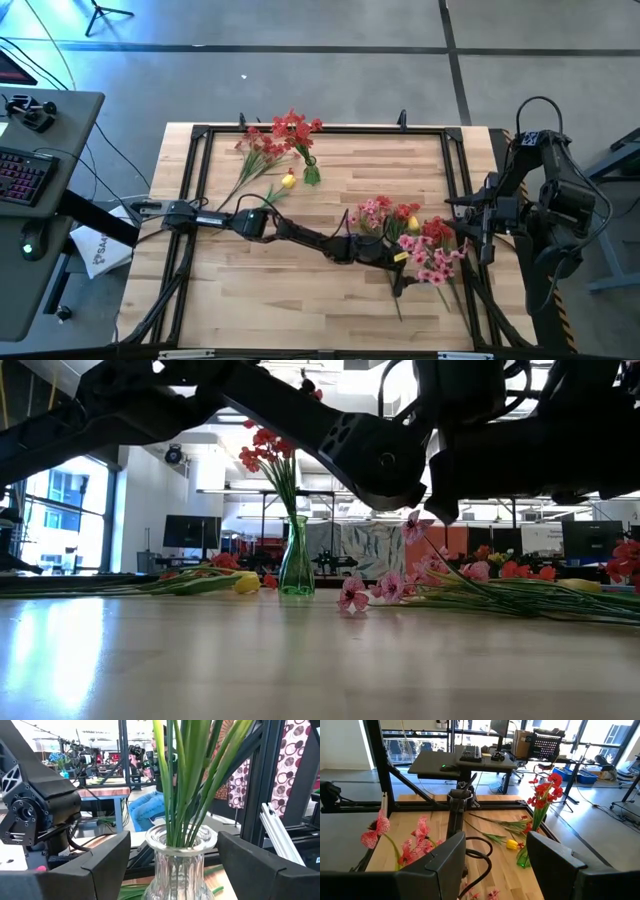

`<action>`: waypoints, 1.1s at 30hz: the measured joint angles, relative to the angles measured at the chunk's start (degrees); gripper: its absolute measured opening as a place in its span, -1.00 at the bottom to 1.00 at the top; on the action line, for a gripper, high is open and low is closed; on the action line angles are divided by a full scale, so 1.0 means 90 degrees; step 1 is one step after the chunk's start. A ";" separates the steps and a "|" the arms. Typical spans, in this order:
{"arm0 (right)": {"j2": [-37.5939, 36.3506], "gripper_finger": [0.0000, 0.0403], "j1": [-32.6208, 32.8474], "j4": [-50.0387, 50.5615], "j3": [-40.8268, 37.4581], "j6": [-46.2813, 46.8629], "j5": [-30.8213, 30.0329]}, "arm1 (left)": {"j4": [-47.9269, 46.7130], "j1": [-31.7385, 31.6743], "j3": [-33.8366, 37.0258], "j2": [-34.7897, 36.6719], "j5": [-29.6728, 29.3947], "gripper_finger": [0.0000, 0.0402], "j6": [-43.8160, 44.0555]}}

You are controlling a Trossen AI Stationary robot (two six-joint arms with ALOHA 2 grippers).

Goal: Sort flowers into vase by color
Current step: Move the transparent vase to the top of the table

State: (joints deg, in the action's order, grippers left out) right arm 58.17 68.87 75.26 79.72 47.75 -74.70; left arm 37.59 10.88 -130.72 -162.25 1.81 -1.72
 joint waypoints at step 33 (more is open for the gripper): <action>-0.0002 0.03 0.0001 -0.0005 0.0000 0.0000 0.0257 | -0.0508 -0.0044 0.0000 0.0136 0.0448 0.31 -0.0131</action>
State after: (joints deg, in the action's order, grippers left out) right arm 58.15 68.88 75.22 79.72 47.75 -72.38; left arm 33.02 10.48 -130.72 -161.03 5.85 -2.89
